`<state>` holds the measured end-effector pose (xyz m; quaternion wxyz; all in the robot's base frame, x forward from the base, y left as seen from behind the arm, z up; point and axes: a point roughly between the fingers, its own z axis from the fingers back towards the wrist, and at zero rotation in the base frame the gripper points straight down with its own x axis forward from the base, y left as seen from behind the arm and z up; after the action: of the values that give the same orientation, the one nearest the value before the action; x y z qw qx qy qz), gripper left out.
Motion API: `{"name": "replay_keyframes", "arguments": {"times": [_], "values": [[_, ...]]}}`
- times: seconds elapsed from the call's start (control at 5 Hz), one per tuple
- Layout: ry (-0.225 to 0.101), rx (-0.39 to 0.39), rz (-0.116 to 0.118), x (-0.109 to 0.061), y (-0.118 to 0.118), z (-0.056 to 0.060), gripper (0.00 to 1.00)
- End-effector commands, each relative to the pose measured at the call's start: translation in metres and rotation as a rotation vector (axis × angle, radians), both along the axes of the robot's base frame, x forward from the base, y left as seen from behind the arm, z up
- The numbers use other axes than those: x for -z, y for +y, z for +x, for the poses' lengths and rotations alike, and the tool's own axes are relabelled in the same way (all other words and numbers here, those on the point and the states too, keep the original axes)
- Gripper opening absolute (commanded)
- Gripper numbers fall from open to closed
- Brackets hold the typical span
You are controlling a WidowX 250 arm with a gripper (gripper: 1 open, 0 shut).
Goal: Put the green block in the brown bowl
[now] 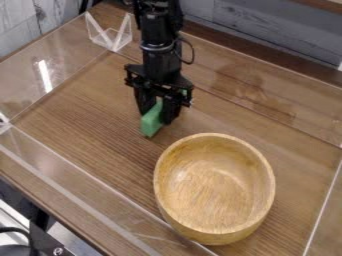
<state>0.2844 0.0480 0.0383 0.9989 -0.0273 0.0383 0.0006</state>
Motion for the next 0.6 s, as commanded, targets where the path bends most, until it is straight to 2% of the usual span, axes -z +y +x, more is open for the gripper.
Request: {"name": "replay_keyframes", "arguments": {"times": [0.0,0.2,0.4], "values": [[-0.094,0.02,0.024,-0.029,-0.0006,0.0136,0.0],[-0.097,0.034,0.028,-0.03,-0.0012,0.0147,0.0],[-0.1,0.038,0.034,-0.0299,-0.0006,0.018,1.0]]}}
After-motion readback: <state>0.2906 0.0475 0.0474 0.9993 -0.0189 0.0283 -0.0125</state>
